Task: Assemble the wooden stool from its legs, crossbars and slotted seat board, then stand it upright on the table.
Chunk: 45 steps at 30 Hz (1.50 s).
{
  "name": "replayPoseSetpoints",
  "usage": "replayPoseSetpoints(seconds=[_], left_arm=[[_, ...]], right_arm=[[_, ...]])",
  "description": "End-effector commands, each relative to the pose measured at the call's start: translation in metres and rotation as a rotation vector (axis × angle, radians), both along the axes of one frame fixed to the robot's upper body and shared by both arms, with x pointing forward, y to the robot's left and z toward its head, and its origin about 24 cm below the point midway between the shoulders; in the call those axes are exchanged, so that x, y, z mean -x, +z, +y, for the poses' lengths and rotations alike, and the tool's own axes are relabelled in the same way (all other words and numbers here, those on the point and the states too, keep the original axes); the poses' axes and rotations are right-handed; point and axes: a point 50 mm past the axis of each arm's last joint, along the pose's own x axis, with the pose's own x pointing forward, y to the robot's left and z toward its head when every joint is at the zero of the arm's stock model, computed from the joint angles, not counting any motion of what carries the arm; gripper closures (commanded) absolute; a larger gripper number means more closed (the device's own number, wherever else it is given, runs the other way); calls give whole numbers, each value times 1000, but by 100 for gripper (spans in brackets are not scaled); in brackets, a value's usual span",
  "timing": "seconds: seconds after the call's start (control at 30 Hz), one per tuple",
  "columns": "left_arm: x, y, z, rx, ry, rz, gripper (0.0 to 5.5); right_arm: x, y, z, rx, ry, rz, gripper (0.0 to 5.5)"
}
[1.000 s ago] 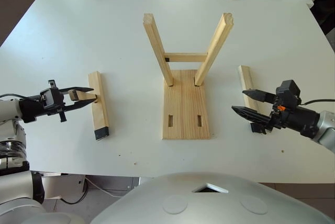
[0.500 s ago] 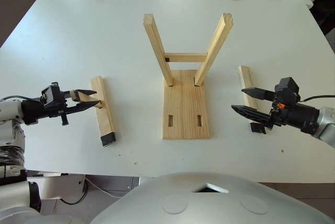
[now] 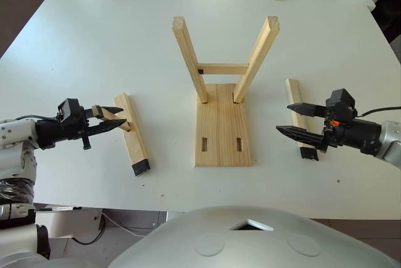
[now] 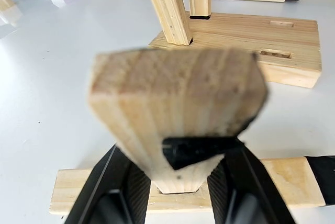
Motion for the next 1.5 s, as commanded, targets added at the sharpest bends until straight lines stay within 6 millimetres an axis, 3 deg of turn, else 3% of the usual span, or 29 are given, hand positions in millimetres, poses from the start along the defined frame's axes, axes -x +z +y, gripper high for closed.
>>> replayPoseSetpoints(seconds=[0.03,0.3,0.73,1.13,1.17,1.5], left_arm=[[18,-33,-16,-24,-36,131,420],[16,-38,-24,-123,-80,128,420],[1,-28,-32,-26,-25,237,420],[4,-42,-43,-108,-1,166,420],[3,-43,-43,-113,9,165,383],[6,-53,-35,-82,79,219,230]], right_arm=[[-4,1,0,18,6,-5,151],[-5,0,2,21,5,-13,151],[-4,-4,6,32,13,-16,151],[-7,-2,4,40,31,-16,151],[-7,-2,4,40,32,-16,151],[-7,-5,6,37,35,-6,151]])
